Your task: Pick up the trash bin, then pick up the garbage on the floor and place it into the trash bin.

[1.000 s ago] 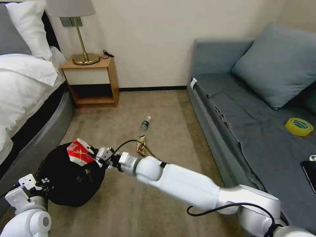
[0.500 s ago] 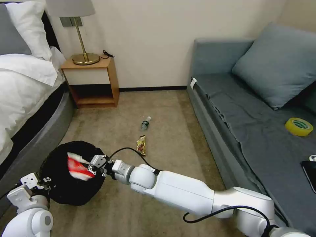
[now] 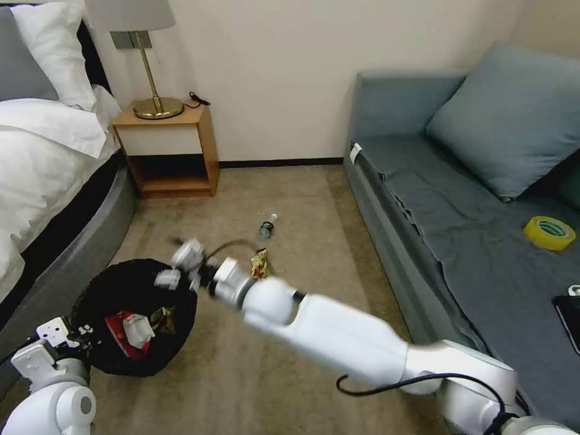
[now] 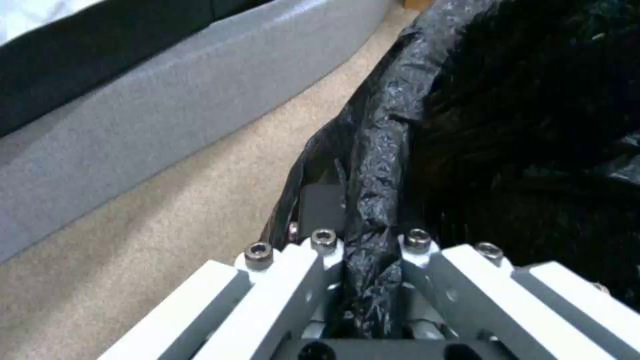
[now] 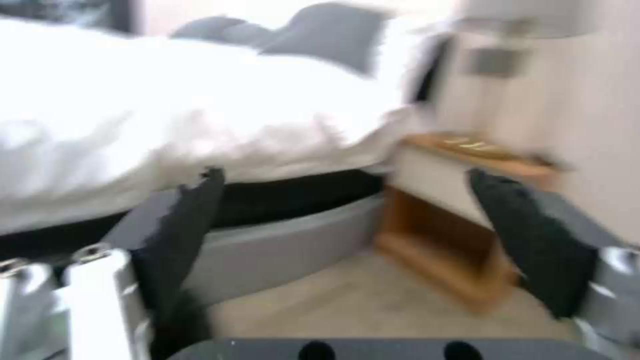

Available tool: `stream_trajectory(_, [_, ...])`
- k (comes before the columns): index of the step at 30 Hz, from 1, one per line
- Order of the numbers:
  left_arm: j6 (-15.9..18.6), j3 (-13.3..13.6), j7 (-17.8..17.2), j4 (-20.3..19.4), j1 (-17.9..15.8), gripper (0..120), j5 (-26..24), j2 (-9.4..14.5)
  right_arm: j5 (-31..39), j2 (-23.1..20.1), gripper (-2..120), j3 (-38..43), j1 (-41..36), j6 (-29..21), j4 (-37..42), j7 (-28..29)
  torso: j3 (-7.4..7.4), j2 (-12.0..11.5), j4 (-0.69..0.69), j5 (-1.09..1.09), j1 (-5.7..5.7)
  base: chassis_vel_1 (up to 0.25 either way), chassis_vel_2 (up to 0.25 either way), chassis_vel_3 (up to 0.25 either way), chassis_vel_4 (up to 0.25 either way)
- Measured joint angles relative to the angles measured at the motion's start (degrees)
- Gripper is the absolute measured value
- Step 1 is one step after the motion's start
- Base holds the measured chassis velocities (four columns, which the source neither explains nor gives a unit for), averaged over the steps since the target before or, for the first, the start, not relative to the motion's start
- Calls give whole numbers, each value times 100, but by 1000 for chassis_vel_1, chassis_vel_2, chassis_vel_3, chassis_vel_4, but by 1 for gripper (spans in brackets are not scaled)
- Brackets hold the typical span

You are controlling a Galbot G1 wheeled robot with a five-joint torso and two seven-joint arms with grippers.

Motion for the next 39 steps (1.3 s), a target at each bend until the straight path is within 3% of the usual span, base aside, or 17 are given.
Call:
stream_trajectory(8, [-35,-101,52,-15,0,2,-37,25,-175,-837,100,1897,-1102,-195,1090,604,0,0,1,3,0,0,0,0,0])
stream_trajectory(10, [-61,-142,65,-18,15,2,-47,28,-201,-1105,100,2646,-1882,-256,1583,805,0,0,-2,2,0,0,0,0,0])
stream_trajectory(11, [-61,-142,65,-18,15,2,-47,28,-201,-1105,100,2646,-1882,-256,1583,805,0,0,-2,2,0,0,0,0,0])
stream_trajectory(13, [-79,-183,70,-19,37,2,-68,55,-420,-1173,100,3197,-2689,-221,2019,854,0,0,-1,2,0,0,0,0,0])
stream_trajectory(14, [-85,-214,70,-20,45,2,-83,72,-586,-1089,100,3493,-3228,-191,2349,877,-1,0,-1,1,0,0,0,0,0])
stream_trajectory(16, [-90,-230,70,-23,51,2,-93,78,-666,-992,100,3629,-3526,-191,2534,903,-1,0,-2,1,0,0,0,0,0])
stream_trajectory(19, [-106,-264,69,-33,52,2,-112,85,-1094,-540,100,3936,-4498,-204,2999,936,-1,1,0,-1,-1,0,0,0,0])
stream_trajectory(24, [-122,-300,70,-51,54,2,-118,91,-1627,-128,100,3997,-5185,-85,3090,894,-1,1,0,-1,0,0,0,0,0])
stream_trajectory(32, [-128,-321,70,-79,54,2,-125,79,-1877,-103,100,3957,-5345,355,2857,633,-1,1,0,-1,-1,0,0,0,0])
stream_trajectory(39, [-139,-322,69,-85,55,2,-124,63,-1844,-117,100,3922,-5297,433,2764,560,-1,1,1,-1,-1,-11,16,16,-13])
